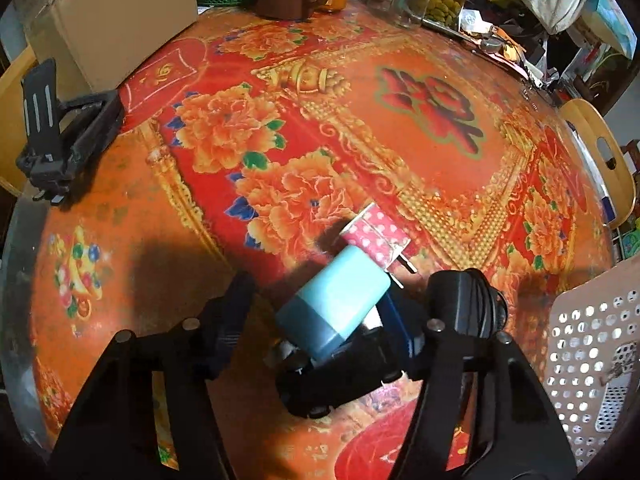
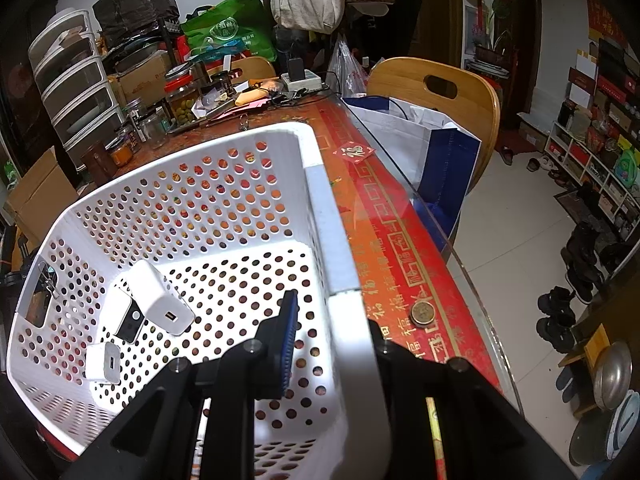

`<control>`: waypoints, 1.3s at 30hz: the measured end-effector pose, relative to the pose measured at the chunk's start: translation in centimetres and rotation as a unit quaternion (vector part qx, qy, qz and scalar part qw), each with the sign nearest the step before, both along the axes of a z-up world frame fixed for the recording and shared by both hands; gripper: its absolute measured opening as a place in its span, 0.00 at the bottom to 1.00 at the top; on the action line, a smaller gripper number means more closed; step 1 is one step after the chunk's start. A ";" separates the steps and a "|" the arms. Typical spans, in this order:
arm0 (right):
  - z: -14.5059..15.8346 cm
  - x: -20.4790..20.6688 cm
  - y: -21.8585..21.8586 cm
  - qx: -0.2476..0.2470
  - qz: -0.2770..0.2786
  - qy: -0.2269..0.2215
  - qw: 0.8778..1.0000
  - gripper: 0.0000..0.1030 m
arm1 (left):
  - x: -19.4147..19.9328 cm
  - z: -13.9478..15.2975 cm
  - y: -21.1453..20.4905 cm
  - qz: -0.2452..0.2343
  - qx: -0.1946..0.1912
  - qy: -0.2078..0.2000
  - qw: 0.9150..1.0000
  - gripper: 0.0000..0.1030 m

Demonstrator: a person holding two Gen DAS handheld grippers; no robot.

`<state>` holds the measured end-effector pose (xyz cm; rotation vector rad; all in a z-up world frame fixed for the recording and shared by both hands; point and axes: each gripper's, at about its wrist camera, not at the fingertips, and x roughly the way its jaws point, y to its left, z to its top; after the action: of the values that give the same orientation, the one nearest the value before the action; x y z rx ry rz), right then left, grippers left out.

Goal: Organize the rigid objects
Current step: 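Grasp the blue USB charger with the left tool and lift it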

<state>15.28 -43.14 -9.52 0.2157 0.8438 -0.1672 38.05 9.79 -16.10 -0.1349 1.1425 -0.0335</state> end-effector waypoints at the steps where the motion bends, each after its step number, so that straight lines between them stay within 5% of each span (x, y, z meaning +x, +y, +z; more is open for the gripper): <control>1: 0.0 0.0 0.0 0.000 0.000 0.000 1.000 0.19 | 0.0 0.1 -0.1 0.000 -0.003 -0.002 1.000 0.52; 3: 0.0 0.0 0.0 -0.001 0.001 0.001 1.000 0.19 | 0.0 0.2 -0.1 -0.001 -0.010 -0.005 1.000 0.41; 21: 0.1 -0.1 -0.1 0.003 0.002 -0.002 1.000 0.19 | -2.3 4.8 0.9 0.015 0.004 -0.059 0.998 0.36; 25: 0.1 -0.1 0.0 0.003 0.002 -0.003 1.000 0.19 | -2.6 6.1 0.8 0.009 0.009 -0.063 0.998 0.23; 39: 0.0 -0.1 0.1 0.006 0.005 -0.006 1.000 0.19 | -2.9 6.6 0.7 0.014 0.023 -0.064 0.998 0.23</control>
<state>15.21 -43.04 -9.50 0.2237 0.8346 -0.1515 35.11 10.50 -9.55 -0.1066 1.0122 0.0095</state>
